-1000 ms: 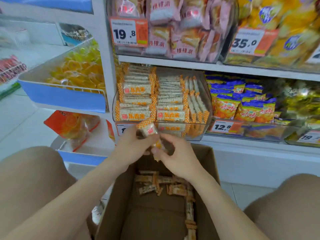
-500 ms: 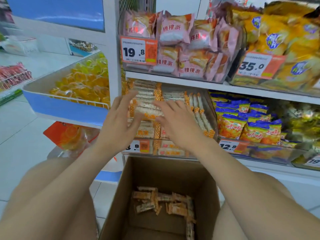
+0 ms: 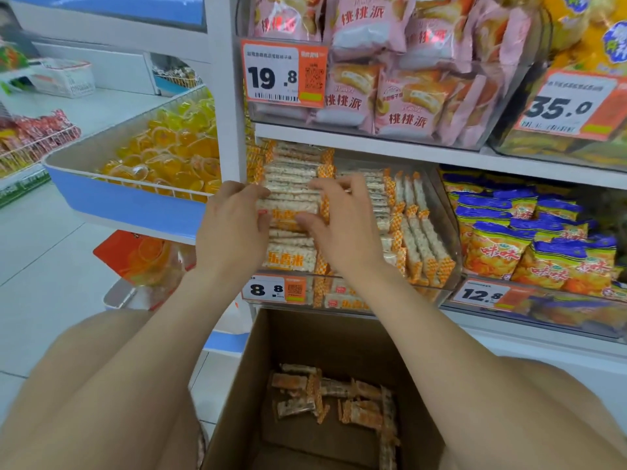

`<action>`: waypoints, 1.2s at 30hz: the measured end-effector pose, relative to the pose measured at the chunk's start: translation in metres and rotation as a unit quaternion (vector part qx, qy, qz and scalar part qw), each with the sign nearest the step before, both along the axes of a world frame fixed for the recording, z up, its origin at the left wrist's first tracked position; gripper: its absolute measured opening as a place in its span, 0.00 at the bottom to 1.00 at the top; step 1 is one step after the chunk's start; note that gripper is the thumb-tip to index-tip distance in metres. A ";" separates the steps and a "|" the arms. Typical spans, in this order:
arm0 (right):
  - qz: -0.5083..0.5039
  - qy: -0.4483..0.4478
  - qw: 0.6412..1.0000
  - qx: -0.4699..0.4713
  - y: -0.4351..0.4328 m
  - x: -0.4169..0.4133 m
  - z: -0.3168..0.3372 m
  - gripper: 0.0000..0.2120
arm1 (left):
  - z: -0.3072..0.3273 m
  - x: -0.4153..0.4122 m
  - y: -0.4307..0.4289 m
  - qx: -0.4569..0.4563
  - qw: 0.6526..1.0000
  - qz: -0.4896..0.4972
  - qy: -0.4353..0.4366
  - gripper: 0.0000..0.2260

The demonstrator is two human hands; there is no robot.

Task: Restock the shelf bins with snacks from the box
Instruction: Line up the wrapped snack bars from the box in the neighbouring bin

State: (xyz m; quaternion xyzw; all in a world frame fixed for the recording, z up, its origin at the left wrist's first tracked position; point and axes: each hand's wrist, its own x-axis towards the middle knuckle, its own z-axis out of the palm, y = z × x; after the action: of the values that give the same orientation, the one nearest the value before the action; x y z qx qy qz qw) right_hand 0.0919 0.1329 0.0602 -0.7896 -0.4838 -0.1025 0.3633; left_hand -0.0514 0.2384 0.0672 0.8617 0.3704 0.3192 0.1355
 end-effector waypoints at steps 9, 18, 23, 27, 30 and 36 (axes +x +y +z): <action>-0.003 -0.018 0.999 -0.051 -0.004 0.001 -0.008 0.15 | -0.008 0.000 -0.017 0.149 0.981 -0.024 0.118 0.33; -0.003 -0.023 1.000 -0.016 -0.008 -0.006 -0.001 0.20 | -0.029 -0.007 -0.017 0.068 0.980 -0.049 0.181 0.34; 0.002 0.013 1.000 -0.003 -0.015 -0.008 0.001 0.24 | -0.030 -0.007 -0.017 0.056 0.984 -0.059 0.156 0.33; 0.000 -0.007 0.999 0.042 -0.037 -0.023 0.014 0.14 | -0.024 -0.012 -0.020 0.091 0.989 -0.063 0.098 0.30; 0.050 0.007 0.999 0.009 -0.067 -0.040 0.022 0.10 | -0.017 -0.018 -0.029 0.172 0.983 -0.063 0.029 0.21; 0.152 0.058 0.887 -0.433 -0.123 -0.053 0.000 0.14 | -0.039 -0.038 -0.084 0.084 0.968 -0.235 0.013 0.02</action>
State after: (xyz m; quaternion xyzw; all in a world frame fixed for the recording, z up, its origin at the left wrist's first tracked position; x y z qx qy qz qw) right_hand 0.0388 0.0103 0.0601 -0.7897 -0.5723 0.2196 0.0237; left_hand -0.0895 0.1544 0.0283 0.9368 0.1314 0.2973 0.1292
